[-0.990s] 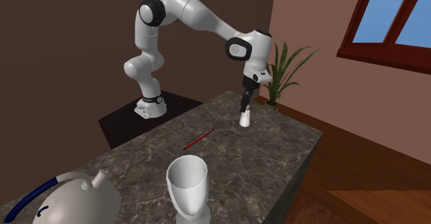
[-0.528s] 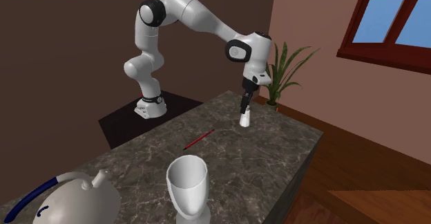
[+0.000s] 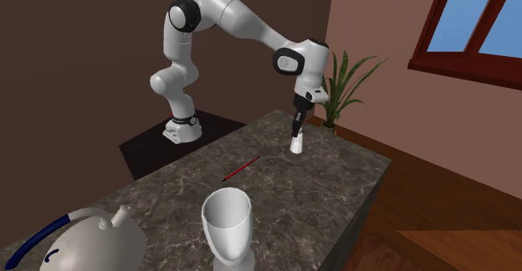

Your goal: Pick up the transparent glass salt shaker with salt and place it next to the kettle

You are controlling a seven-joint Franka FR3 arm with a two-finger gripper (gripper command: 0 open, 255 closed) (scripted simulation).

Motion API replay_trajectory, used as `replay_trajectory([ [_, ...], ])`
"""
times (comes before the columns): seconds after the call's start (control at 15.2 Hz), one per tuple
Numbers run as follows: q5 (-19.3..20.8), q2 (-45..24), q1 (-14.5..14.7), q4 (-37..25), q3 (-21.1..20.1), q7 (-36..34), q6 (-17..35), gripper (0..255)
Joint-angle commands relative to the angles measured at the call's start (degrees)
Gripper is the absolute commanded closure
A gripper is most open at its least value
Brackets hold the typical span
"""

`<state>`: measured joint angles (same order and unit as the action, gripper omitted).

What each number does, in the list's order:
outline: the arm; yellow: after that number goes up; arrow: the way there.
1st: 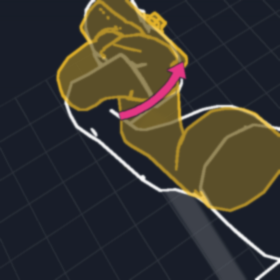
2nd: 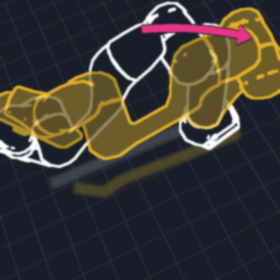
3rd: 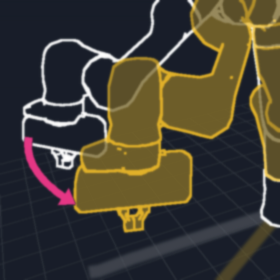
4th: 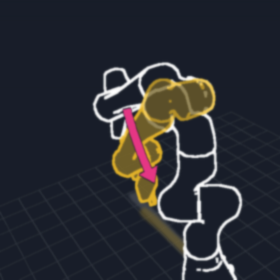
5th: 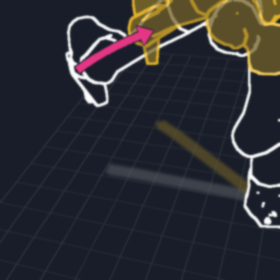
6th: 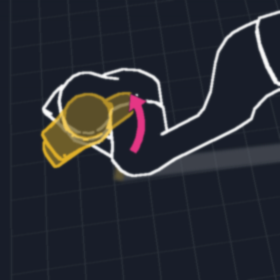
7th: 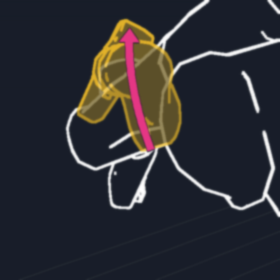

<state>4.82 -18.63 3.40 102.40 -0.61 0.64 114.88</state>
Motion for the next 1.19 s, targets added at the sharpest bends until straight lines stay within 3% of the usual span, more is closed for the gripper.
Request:
replay_trajectory([
  [0.0,0.0,-0.01,0.0,0.01,0.0,0.0,0.0,255],
  [1.12,-0.33,3.46,0.05,-6.85,-0.08,0.76,-10.3,255],
])
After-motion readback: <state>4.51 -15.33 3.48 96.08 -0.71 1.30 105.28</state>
